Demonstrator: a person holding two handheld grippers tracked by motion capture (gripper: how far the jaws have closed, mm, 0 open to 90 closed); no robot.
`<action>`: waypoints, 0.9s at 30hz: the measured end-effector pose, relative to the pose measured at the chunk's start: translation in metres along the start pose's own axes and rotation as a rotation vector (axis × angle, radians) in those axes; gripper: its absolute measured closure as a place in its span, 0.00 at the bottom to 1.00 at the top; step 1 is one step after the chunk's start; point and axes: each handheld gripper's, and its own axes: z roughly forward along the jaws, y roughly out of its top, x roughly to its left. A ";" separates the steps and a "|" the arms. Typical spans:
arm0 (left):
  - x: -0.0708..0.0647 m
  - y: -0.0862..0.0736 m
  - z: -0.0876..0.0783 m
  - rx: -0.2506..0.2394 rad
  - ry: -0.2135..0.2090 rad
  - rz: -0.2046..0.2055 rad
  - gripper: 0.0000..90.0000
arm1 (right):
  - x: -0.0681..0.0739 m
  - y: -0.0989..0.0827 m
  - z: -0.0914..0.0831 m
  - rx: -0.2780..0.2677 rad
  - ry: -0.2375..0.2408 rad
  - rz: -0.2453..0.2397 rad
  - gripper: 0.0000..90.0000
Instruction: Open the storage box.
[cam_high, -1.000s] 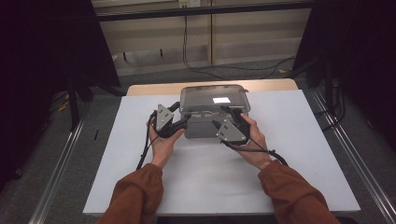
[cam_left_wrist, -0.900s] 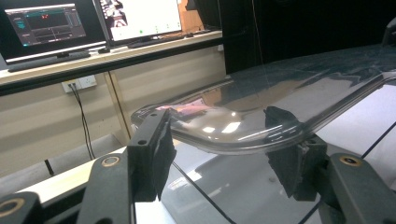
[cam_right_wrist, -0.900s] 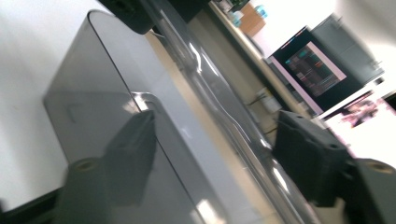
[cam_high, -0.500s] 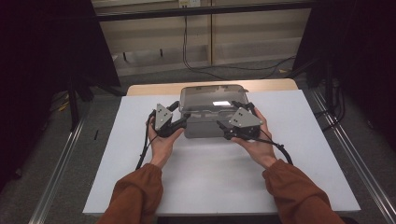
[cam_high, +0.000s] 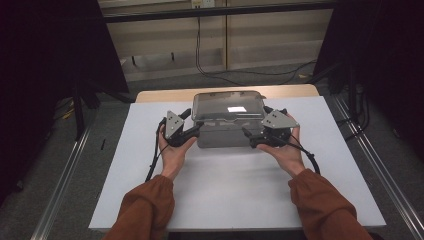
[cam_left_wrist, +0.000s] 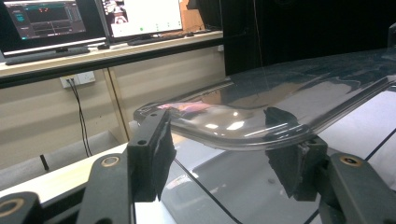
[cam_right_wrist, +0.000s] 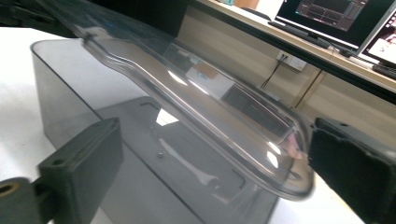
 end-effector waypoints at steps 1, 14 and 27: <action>0.000 0.000 0.000 0.000 0.000 -0.002 0.47 | -0.002 -0.001 0.000 0.003 -0.003 0.004 0.06; 0.002 0.000 0.000 -0.001 0.005 -0.003 0.46 | -0.019 -0.008 0.005 -0.002 -0.022 0.051 0.28; 0.009 0.009 0.002 -0.015 0.006 0.001 0.43 | -0.029 -0.005 0.006 -0.042 -0.048 0.057 0.45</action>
